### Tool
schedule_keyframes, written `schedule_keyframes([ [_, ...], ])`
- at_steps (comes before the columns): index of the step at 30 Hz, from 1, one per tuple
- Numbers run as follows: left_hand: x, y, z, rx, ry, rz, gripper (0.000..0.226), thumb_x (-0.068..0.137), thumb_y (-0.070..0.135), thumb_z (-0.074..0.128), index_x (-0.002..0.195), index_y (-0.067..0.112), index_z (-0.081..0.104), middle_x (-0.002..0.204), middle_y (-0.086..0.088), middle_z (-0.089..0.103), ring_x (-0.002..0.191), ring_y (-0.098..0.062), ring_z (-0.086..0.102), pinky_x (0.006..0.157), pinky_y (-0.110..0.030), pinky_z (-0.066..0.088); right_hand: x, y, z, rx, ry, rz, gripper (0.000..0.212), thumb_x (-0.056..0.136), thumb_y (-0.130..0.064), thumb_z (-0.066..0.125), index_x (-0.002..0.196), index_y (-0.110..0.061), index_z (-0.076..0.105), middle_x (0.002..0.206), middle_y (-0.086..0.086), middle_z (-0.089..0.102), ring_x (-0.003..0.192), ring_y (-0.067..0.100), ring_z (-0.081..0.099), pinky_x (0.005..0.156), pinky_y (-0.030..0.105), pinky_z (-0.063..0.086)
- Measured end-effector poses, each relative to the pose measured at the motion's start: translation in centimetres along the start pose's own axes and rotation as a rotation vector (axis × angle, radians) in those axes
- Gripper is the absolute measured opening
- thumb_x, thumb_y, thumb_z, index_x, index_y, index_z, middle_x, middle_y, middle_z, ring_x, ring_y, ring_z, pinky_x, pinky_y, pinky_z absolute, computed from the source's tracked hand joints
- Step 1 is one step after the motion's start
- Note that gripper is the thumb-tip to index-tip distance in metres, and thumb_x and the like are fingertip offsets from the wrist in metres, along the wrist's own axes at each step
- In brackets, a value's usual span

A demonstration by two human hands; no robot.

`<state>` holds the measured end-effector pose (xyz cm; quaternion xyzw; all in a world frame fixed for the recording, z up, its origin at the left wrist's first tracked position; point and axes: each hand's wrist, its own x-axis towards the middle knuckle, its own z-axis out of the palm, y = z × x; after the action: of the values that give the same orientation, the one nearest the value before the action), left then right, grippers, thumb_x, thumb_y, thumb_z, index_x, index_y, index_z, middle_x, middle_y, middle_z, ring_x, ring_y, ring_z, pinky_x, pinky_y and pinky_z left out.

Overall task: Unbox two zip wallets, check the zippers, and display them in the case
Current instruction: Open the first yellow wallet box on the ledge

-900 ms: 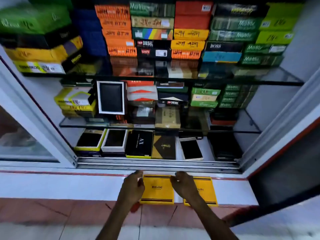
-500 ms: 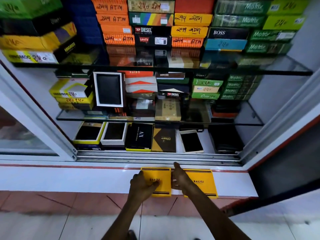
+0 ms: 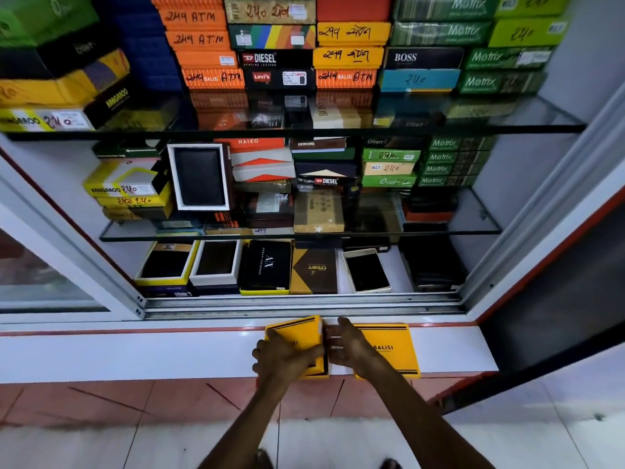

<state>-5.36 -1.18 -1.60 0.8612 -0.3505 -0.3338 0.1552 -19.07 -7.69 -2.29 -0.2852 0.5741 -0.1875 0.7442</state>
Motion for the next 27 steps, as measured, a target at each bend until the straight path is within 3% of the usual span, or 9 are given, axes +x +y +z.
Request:
schedule_keyframes([
  [4,0.7,-1.4,-3.0,-0.421,-0.127,0.03,0.068,0.045,0.065,0.068,0.096,0.021,0.071,0.1,-0.007,0.074,0.097,-0.026,0.068,0.09,-0.045,0.054,0.5,0.6,0.1,-0.327,0.163,-0.152,0.035,0.098,-0.022,0.051,0.122,-0.002,0.065,0.119,0.021,0.07,0.093,0.027,0.067,0.095,0.044,0.057],
  [6,0.9,-2.7,-4.6,-0.627,-0.205,0.018,0.054,0.06,0.062,0.064,0.095,0.021,0.069,0.098,-0.009,0.073,0.096,-0.029,0.067,0.086,-0.047,0.053,0.7,1.0,0.4,-0.584,0.332,-0.297,0.026,0.089,-0.015,0.061,0.112,-0.007,0.072,0.11,0.015,0.075,0.093,0.031,0.073,0.091,0.044,0.059],
  [9,1.7,-5.2,-6.0,-0.932,-0.225,-0.035,0.024,0.09,0.04,0.046,0.101,0.021,0.056,0.106,-0.012,0.063,0.1,-0.032,0.057,0.079,-0.049,0.051,0.6,1.4,0.8,-0.684,0.407,-0.385,0.021,0.081,-0.008,0.07,0.101,-0.007,0.077,0.1,0.013,0.078,0.092,0.032,0.075,0.086,0.041,0.061],
  [14,1.9,-8.9,-6.6,-1.234,-0.079,-0.091,0.019,0.093,0.025,0.039,0.083,0.015,0.052,0.088,-0.012,0.066,0.09,-0.031,0.062,0.067,-0.041,0.053,0.0,0.9,-0.2,-0.691,0.496,-0.447,0.023,0.074,-0.017,0.081,0.094,-0.007,0.08,0.096,0.007,0.078,0.093,0.019,0.074,0.087,0.021,0.053],
  [17,1.6,-9.6,-5.6,-1.279,-0.03,-0.131,0.014,0.096,0.017,0.046,0.089,0.013,0.057,0.093,-0.011,0.068,0.088,-0.029,0.065,0.07,-0.041,0.054,-0.6,0.7,-0.2,-0.596,0.502,-0.456,0.023,0.072,-0.014,0.083,0.091,-0.001,0.078,0.088,0.011,0.079,0.081,0.024,0.076,0.061,0.001,0.044],
  [18,1.5,-9.5,-5.1,-1.262,-0.019,-0.139,0.012,0.095,0.015,0.05,0.093,0.012,0.061,0.094,-0.011,0.07,0.087,-0.029,0.067,0.071,-0.041,0.054,-0.8,0.5,0.0,-0.552,0.485,-0.448,0.024,0.073,-0.012,0.083,0.091,0.001,0.077,0.085,0.014,0.079,0.075,0.028,0.077,0.055,0.003,0.047],
  [20,1.3,-8.6,-4.1,-1.211,-0.006,-0.168,0.013,0.092,0.014,0.057,0.097,0.009,0.068,0.092,-0.011,0.072,0.083,-0.026,0.067,0.07,-0.038,0.054,-1.4,0.2,0.9,-0.454,0.435,-0.429,0.023,0.073,-0.006,0.082,0.092,0.005,0.074,0.082,0.021,0.077,0.067,0.035,0.076,0.051,0.023,0.057],
  [23,1.0,-7.0,-3.0,-1.116,-0.021,-0.175,0.019,0.087,0.014,0.057,0.082,0.009,0.074,0.082,-0.014,0.071,0.073,-0.027,0.065,0.068,-0.036,0.05,-1.7,0.2,2.3,-0.383,0.378,-0.452,0.02,0.074,0.003,0.08,0.091,0.011,0.072,0.084,0.027,0.075,0.069,0.043,0.074,0.059,0.043,0.062],
  [27,1.1,-6.2,-2.9,-0.913,-0.016,-0.148,0.027,0.092,0.019,0.052,0.079,0.005,0.072,0.073,-0.015,0.07,0.073,-0.029,0.062,0.064,-0.032,0.049,-1.4,0.8,3.1,-0.339,0.376,-0.467,0.013,0.076,0.009,0.076,0.087,0.015,0.073,0.086,0.033,0.074,0.076,0.047,0.074,0.059,0.041,0.06],
])
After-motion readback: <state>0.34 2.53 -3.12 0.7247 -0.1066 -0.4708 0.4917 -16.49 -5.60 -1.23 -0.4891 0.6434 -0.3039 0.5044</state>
